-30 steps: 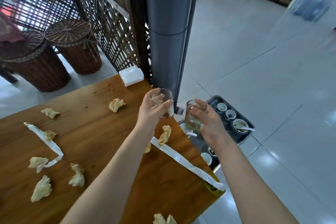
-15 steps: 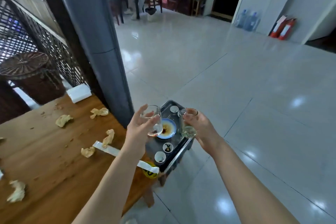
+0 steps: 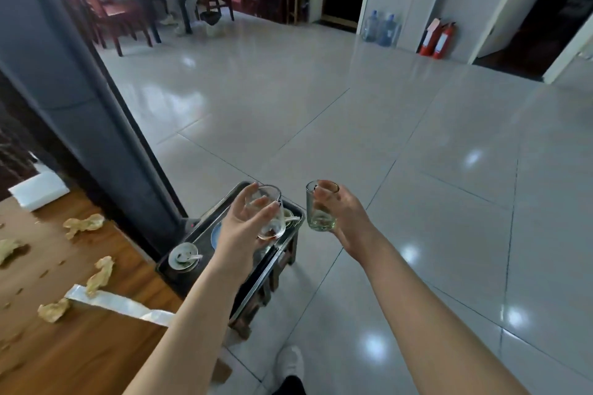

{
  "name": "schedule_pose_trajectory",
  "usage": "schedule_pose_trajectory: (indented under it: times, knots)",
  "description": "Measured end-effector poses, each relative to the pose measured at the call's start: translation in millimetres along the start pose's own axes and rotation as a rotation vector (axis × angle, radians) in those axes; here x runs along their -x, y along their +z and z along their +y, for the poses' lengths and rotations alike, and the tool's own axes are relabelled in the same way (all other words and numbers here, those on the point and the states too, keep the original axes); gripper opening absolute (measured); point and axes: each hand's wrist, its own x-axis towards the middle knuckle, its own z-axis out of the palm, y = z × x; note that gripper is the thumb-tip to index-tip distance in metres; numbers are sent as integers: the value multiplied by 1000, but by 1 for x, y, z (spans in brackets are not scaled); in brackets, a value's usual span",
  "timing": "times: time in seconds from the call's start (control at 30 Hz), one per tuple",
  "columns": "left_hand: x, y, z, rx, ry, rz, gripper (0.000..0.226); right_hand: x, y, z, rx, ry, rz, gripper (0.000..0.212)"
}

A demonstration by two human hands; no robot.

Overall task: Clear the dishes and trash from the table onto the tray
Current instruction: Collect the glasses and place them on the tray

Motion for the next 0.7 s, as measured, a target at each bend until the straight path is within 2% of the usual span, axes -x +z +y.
schedule_pose_trajectory:
  times: [0.1, 0.37, 0.43, 0.53, 0.7]
  knots:
    - [-41, 7, -5, -7, 0, -9, 44, -38, -10, -5, -11, -25, 28, 44]
    - [-147, 8, -7, 24, -60, 66, 59, -151, -7, -16, -72, 14, -36, 45]
    - [-166, 9, -3, 30, -80, 101, 59, -174, -4, -20, -86, 35, -50, 41]
    - [-185, 9, 4, 54, -85, 178, 65, -203, 3, -30, -73, 61, -101, 46]
    - [-218, -1, 8, 78, -68, 288, 52, -260, 17, -34, -70, 105, -210, 45]
